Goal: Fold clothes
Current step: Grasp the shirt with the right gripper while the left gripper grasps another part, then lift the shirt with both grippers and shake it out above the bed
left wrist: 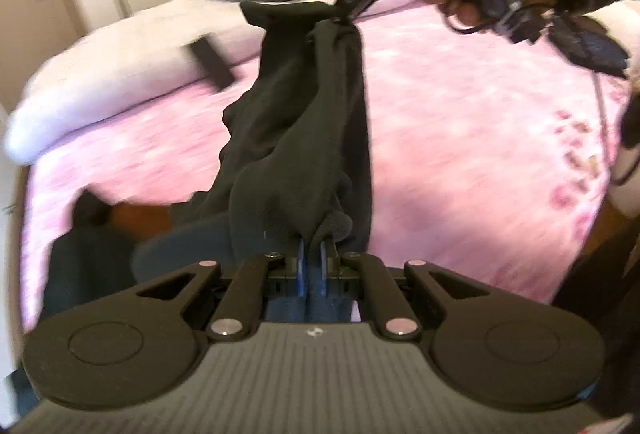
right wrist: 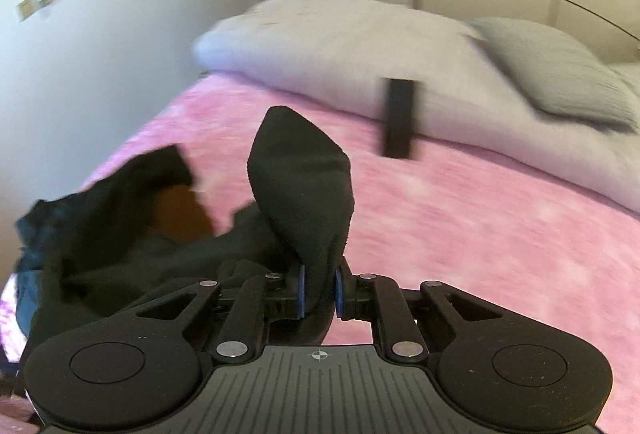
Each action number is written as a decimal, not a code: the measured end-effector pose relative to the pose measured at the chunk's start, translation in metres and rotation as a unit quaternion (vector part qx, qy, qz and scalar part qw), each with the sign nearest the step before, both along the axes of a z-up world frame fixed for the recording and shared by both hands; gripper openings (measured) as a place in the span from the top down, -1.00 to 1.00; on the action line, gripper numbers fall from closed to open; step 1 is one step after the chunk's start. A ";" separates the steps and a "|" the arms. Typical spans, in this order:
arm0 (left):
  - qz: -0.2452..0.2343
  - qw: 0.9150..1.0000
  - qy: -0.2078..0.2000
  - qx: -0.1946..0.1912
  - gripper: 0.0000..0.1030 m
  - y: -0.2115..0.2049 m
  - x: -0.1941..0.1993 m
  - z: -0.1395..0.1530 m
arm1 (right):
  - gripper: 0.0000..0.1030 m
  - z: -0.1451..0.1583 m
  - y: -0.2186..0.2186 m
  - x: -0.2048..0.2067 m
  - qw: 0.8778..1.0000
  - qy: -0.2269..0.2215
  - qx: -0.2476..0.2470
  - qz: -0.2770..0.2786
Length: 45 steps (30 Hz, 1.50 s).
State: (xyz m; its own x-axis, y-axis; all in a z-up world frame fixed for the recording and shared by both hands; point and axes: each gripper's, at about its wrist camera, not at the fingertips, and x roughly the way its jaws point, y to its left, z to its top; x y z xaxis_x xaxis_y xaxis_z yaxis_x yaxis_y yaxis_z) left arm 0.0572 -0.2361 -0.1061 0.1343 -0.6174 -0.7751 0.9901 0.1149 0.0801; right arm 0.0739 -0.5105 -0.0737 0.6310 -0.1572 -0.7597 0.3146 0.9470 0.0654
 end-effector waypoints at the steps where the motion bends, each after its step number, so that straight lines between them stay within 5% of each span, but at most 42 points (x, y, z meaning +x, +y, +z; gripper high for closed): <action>1: -0.009 1.000 0.005 0.000 0.91 -0.020 -0.017 -0.001 | 0.75 -0.001 -0.022 -0.015 1.000 -0.002 0.002 -0.009; 5: -0.022 1.000 0.004 -0.002 0.92 -0.105 -0.061 0.001 | 0.76 0.001 -0.112 -0.073 0.999 -0.014 0.007 -0.044; 11: -0.063 0.997 -0.039 -0.038 0.93 -0.238 -0.082 0.041 | 0.76 0.049 -0.243 -0.172 0.989 -0.076 0.002 -0.125; 17: -0.142 0.984 -0.084 -0.068 0.93 -0.323 -0.130 0.087 | 0.75 0.097 -0.312 -0.247 0.977 -0.126 -0.028 -0.167; 21: -0.157 0.982 -0.068 -0.081 0.93 -0.318 -0.156 0.089 | 0.75 0.110 -0.309 -0.267 0.976 -0.135 -0.038 -0.169; 27: -0.084 0.992 -0.057 -0.080 0.93 -0.273 -0.139 0.089 | 0.75 0.141 -0.279 -0.239 0.977 -0.172 -0.034 -0.120; 35: 0.001 0.983 -0.146 -0.108 0.95 -0.205 -0.119 0.169 | 0.75 0.195 -0.230 -0.178 0.971 -0.237 -0.021 -0.035; 40: -0.024 0.975 -0.190 -0.110 0.95 -0.205 -0.174 0.210 | 0.75 0.224 -0.233 -0.188 0.957 -0.288 -0.001 -0.018; 45: -0.077 0.981 -0.148 -0.101 0.95 -0.257 -0.273 0.186 | 0.75 0.177 -0.286 -0.264 0.958 -0.281 0.036 -0.050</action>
